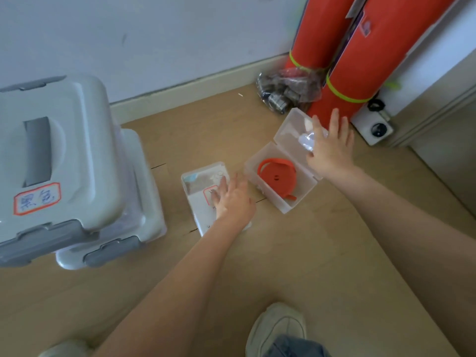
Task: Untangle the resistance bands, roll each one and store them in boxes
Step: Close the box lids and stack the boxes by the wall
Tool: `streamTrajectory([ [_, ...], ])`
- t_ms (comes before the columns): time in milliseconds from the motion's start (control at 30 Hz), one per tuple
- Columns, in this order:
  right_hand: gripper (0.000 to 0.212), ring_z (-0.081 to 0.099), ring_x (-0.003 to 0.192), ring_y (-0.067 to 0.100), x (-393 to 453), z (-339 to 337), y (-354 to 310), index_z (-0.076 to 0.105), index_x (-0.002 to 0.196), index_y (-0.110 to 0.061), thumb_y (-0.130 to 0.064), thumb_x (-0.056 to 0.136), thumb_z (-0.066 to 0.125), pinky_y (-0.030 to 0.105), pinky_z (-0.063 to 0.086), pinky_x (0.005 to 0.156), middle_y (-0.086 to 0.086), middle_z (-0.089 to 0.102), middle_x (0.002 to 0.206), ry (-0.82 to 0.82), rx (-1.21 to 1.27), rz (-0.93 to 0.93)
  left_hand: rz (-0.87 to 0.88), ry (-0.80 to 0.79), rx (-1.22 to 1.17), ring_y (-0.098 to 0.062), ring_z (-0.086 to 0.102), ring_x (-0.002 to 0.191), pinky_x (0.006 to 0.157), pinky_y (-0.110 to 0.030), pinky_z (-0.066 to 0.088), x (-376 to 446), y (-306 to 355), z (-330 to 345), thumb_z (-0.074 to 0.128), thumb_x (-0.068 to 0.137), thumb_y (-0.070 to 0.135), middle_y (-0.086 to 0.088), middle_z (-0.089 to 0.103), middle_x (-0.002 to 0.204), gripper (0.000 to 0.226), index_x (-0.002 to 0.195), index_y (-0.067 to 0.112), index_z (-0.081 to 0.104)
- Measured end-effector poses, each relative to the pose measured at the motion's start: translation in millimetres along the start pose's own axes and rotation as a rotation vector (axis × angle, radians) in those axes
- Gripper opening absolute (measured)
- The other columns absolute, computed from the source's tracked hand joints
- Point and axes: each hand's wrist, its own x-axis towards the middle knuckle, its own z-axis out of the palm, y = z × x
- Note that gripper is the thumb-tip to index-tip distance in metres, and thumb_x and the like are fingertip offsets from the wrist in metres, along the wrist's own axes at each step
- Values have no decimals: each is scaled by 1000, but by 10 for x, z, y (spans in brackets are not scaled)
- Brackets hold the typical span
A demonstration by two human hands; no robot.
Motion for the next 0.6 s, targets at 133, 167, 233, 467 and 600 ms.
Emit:
streamTrajectory([
  [133,75,35,126,40,-37,101,85,16,146,-12,-25,86,59,50,30,100,20,36,140,61,41,54,-112,-35,136,-40,-26,137,110,-53,-12,21,-113,169,38,94,38,-11,-26,153,69,148,25,-2],
  [167,68,41,120,38,-97,136,43,26,142,-10,-25,85,60,47,34,95,18,44,131,131,21,7,-96,-55,156,-41,-28,136,110,-53,-14,32,-141,190,37,93,47,-14,-30,151,73,148,25,-5],
  [233,53,49,108,33,-252,205,-103,41,133,-10,-26,86,58,40,38,81,15,49,120,132,-5,-114,-67,-90,190,-43,-29,135,109,-54,-14,46,-179,209,35,92,54,-15,-33,149,75,148,27,-7],
  [467,48,53,104,30,-610,422,-757,45,130,-6,-26,87,53,36,43,78,13,48,123,31,144,-239,53,43,159,-34,-24,139,112,-46,-13,-52,-382,221,32,96,45,-10,-23,154,69,148,25,-8],
  [600,52,44,110,30,-677,606,-883,38,127,-7,-32,85,57,36,39,82,12,41,124,22,65,-172,6,219,136,-28,-20,142,112,-39,-14,-304,-649,312,23,98,40,-15,-17,155,67,147,9,-10],
])
